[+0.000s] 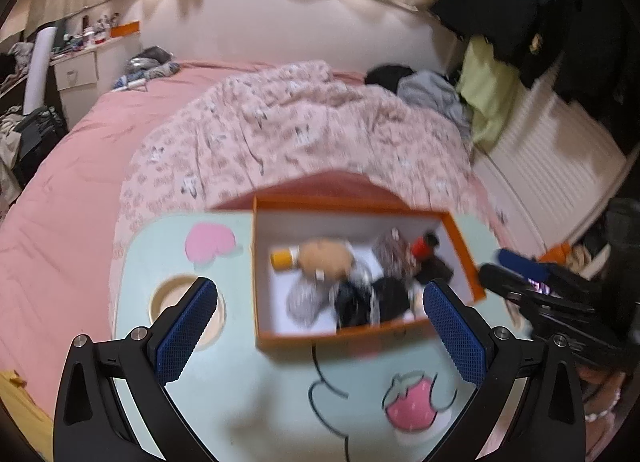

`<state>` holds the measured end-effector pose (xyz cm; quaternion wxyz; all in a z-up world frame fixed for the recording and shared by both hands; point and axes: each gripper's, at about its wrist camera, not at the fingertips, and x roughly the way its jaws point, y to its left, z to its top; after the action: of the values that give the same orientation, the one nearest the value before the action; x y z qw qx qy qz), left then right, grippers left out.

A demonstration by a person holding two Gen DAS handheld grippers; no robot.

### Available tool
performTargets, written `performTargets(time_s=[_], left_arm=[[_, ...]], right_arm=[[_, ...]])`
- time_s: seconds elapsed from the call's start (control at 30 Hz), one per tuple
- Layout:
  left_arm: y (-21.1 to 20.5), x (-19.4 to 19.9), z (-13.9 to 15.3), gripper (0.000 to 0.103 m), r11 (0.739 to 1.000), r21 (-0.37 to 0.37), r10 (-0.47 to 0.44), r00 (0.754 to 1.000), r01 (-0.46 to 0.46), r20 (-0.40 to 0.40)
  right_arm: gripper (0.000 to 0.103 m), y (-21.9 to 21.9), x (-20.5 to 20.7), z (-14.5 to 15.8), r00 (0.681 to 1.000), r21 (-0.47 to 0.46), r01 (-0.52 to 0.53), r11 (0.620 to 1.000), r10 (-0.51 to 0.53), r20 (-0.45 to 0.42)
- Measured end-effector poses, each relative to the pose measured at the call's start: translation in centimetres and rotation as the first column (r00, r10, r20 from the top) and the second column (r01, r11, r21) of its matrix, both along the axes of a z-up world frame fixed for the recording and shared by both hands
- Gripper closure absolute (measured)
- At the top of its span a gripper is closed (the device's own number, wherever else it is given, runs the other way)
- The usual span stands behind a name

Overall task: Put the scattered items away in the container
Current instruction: 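Lift the tan plush with the left tool while the right tool lifts the tape roll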

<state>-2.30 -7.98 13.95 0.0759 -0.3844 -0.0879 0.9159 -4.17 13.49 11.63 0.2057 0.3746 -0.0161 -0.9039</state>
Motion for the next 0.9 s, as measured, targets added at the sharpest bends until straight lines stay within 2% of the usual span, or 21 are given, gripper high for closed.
performTargets(time_s=[0.13, 0.33, 0.37, 0.4, 0.47, 0.6, 0.7, 0.77, 0.83, 0.9], left_arm=[[-0.5, 0.3, -0.4, 0.0, 1.0, 0.027, 0.007, 1.0, -0.007, 0.006], [-1.7, 1.0, -2.2, 0.0, 0.998, 0.045, 0.049, 0.998, -0.051, 0.041], [-1.9, 0.9, -2.2, 0.0, 0.997, 0.053, 0.046, 0.998, -0.048, 0.043], [-1.9, 0.9, -2.3, 0.0, 0.997, 0.058, 0.041, 0.998, -0.043, 0.046], [-1.7, 0.7, -2.2, 0.0, 0.998, 0.061, 0.023, 0.998, -0.027, 0.052], [-0.9, 0.2, -2.2, 0.0, 0.998, 0.057, -0.021, 0.997, 0.017, 0.072], [-0.1, -0.7, -2.2, 0.0, 0.998, 0.036, -0.054, 0.995, 0.051, 0.089], [0.5, -1.8, -2.0, 0.0, 0.994, 0.055, -0.102, 0.988, 0.096, 0.116], [1.0, -3.3, -1.9, 0.006, 0.988, 0.084, -0.142, 0.977, 0.13, 0.162], [1.7, -4.4, -1.8, 0.013, 0.986, 0.076, -0.163, 0.97, 0.151, 0.18]], right_arm=[[0.058, -1.0, -3.9, -1.8, 1.0, 0.011, 0.012, 1.0, -0.012, 0.025], [0.059, -1.2, -6.2, -3.4, 0.999, 0.032, 0.028, 0.999, -0.029, 0.029], [0.065, -1.3, -6.6, -3.6, 0.999, 0.038, 0.032, 0.999, -0.034, 0.039], [0.079, -1.3, -6.8, -4.0, 0.998, 0.04, 0.031, 0.999, -0.033, 0.049], [0.082, -1.4, -7.0, -4.8, 0.997, 0.041, 0.018, 0.999, -0.021, 0.074], [0.082, -0.5, -6.3, -4.7, 0.997, -0.006, 0.021, 1.0, -0.021, 0.071], [0.082, 0.5, -4.9, -3.2, 0.999, -0.053, 0.02, 0.998, -0.017, 0.044], [0.082, 0.9, -3.4, -2.1, 1.0, -0.079, 0.002, 0.997, 0.0, 0.031], [0.082, 1.3, -1.4, -1.3, 1.0, -0.094, -0.024, 0.995, 0.026, 0.018], [0.082, 2.0, 0.9, -1.2, 0.999, -0.109, -0.04, 0.993, 0.041, 0.011]])
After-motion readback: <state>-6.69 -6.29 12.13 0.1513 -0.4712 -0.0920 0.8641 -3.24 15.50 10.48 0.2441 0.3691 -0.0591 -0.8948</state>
